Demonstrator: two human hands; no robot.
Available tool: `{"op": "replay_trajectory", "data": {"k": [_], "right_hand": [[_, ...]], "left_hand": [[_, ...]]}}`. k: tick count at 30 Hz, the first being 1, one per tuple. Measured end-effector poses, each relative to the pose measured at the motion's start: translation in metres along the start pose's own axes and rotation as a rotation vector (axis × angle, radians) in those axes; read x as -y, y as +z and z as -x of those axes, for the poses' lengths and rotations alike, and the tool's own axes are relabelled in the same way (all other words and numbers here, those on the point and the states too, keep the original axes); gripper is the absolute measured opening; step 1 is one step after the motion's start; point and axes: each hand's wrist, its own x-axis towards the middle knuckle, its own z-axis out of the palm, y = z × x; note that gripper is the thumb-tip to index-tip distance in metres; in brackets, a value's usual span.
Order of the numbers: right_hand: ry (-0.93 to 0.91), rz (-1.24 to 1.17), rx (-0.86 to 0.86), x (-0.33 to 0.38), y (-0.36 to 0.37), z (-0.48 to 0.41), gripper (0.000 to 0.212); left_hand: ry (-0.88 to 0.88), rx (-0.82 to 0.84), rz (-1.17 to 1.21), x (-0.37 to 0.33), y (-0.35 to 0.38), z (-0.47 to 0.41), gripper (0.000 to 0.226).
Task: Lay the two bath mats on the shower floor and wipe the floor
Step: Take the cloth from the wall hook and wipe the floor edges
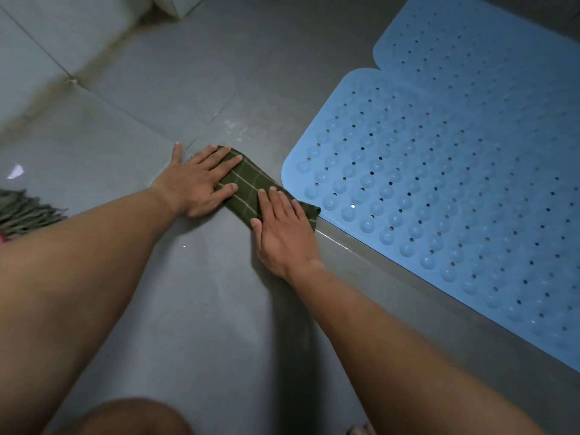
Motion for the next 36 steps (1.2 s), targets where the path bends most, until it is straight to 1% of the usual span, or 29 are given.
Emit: {"op": "replay_trajectory", "data": {"k": [5, 10, 21, 25, 27, 30, 33, 36], "right_hand": [[0.003, 0.001, -0.004, 0.006, 0.004, -0.01, 0.059], [0.007, -0.021, 0.028, 0.005, 0.002, -0.01, 0.059], [0.068, -0.018, -0.002, 0.013, 0.007, -0.012, 0.059], [0.117, -0.021, -0.05, 0.019, 0.005, -0.015, 0.057], [0.126, -0.017, -0.048, 0.021, 0.006, -0.018, 0.057], [0.116, -0.03, -0.05, 0.029, 0.006, -0.035, 0.057], [0.14, -0.029, -0.077, 0.041, 0.009, -0.069, 0.058], [0.143, -0.068, -0.029, 0.049, 0.01, -0.102, 0.06]], "left_hand": [[0.003, 0.002, 0.035, 0.008, -0.001, -0.006, 0.072], [-0.007, 0.02, 0.048, 0.005, -0.003, -0.004, 0.079], [-0.014, 0.081, 0.023, 0.004, -0.01, -0.004, 0.074], [-0.013, 0.042, 0.036, 0.003, -0.011, -0.004, 0.074], [-0.003, 0.039, 0.068, 0.004, -0.008, -0.006, 0.074], [-0.027, 0.008, 0.107, 0.018, -0.008, -0.017, 0.074], [-0.011, 0.009, 0.075, 0.042, -0.012, -0.045, 0.077], [-0.002, 0.015, 0.036, 0.066, -0.015, -0.07, 0.08]]}}
